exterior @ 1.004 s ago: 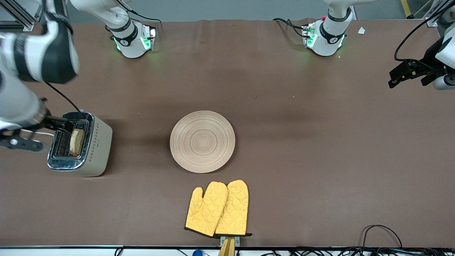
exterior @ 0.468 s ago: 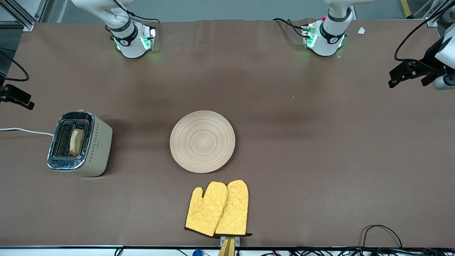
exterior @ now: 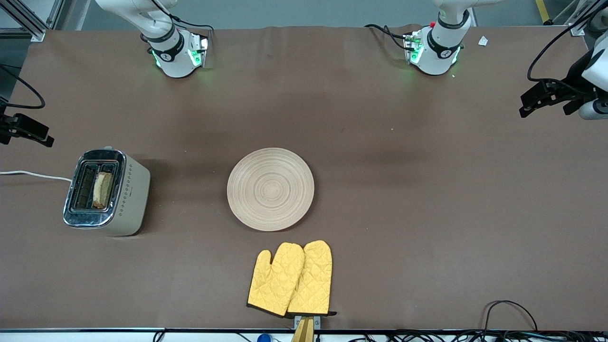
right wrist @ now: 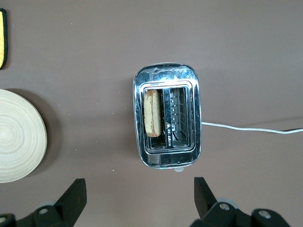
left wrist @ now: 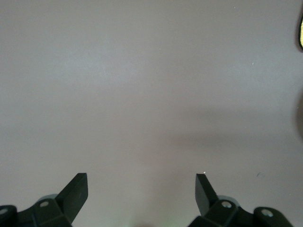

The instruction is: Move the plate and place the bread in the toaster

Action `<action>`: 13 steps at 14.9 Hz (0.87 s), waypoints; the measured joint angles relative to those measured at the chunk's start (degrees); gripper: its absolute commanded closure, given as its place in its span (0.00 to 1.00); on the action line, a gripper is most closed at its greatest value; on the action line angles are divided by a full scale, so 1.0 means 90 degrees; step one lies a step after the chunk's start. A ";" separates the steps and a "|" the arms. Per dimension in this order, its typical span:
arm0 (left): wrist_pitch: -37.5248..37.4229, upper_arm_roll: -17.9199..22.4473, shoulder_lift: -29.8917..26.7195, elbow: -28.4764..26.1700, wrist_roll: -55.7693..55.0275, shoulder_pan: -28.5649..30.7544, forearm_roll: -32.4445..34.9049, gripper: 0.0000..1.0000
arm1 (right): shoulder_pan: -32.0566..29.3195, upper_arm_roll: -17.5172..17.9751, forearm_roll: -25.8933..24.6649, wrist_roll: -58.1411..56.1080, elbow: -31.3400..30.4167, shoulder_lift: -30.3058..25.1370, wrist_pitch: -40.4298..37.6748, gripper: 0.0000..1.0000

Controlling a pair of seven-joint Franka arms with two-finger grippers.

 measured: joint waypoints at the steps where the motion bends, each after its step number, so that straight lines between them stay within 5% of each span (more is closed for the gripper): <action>1: 0.0000 0.0000 0.0004 0.0007 0.0000 0.0000 0.0000 0.00 | -0.0003 -0.0001 0.0028 0.0000 -0.0003 0.0000 0.0000 0.00; 13: -0.0006 0.0015 0.0067 0.0166 0.0000 0.0045 0.0000 0.00 | -0.0094 0.0007 0.0218 -0.0026 -0.0025 0.0000 -0.0124 0.00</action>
